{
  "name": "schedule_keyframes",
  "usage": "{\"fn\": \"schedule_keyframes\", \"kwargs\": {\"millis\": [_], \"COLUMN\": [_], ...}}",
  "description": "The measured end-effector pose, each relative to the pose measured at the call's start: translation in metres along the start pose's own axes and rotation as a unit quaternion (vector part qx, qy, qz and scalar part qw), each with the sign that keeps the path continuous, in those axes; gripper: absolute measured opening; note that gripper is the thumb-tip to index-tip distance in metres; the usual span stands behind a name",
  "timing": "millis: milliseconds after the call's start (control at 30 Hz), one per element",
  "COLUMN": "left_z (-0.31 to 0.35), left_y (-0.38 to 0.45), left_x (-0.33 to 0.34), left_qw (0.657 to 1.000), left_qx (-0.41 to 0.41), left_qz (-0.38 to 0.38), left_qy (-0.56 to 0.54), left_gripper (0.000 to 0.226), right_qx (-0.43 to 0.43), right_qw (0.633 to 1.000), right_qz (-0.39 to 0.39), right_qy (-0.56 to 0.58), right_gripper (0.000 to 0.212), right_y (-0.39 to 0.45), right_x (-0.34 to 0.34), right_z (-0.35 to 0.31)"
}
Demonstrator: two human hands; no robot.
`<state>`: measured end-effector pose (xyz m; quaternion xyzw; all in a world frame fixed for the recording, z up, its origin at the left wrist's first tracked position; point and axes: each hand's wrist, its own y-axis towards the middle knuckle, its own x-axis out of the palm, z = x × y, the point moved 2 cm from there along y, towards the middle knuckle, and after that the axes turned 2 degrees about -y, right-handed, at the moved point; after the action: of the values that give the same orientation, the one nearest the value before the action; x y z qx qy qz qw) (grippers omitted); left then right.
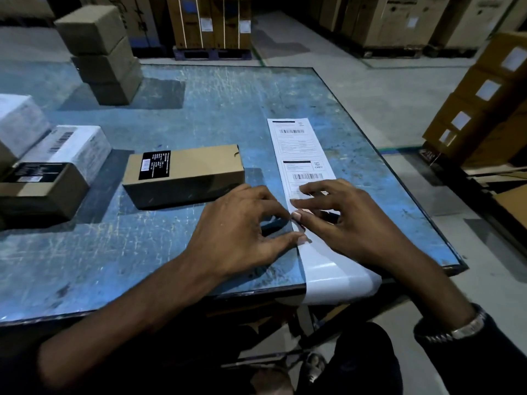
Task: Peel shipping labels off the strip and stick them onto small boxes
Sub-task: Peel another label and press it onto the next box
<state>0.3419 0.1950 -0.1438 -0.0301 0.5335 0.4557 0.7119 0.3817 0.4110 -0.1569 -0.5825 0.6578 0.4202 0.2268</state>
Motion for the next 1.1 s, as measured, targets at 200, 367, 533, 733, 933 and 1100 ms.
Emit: {"fn": "schedule_keyframes", "kwargs": {"millis": [200,367,533,733,933,1100], "left_z": [0.004,0.005,0.004,0.004,0.010,0.009], "left_y": [-0.001,-0.001,-0.001,0.000,0.002,0.002], "left_x": [-0.002,-0.003,-0.004,-0.004,0.002,-0.003], "left_qw": [1.000,0.999,0.999,0.999,0.949,0.903], "left_qx": [-0.009,-0.016,-0.021,-0.038,-0.100,-0.157], "left_qz": [-0.018,-0.030,-0.036,-0.034,-0.090,-0.111], "left_qy": [0.024,0.010,0.011,0.000,-0.284,-0.384], "left_gripper": [0.066,0.077,0.074,0.066,0.020,0.025], "right_qx": [0.017,-0.020,-0.115,-0.170,-0.169,-0.190], "right_qw": [0.997,0.999,0.992,0.977,0.974,0.973], "right_qz": [-0.016,0.002,0.040,0.095,0.146,0.132], "right_qy": [0.068,0.047,-0.034,-0.085,-0.025,0.009], "right_gripper": [0.048,0.024,0.014,0.011,0.007,0.010], "right_y": [-0.021,-0.022,-0.025,-0.025,-0.027,-0.030], "right_x": [-0.008,-0.008,-0.007,-0.010,-0.016,-0.017], "right_z": [-0.004,-0.005,-0.007,-0.013,-0.018,-0.018]}}
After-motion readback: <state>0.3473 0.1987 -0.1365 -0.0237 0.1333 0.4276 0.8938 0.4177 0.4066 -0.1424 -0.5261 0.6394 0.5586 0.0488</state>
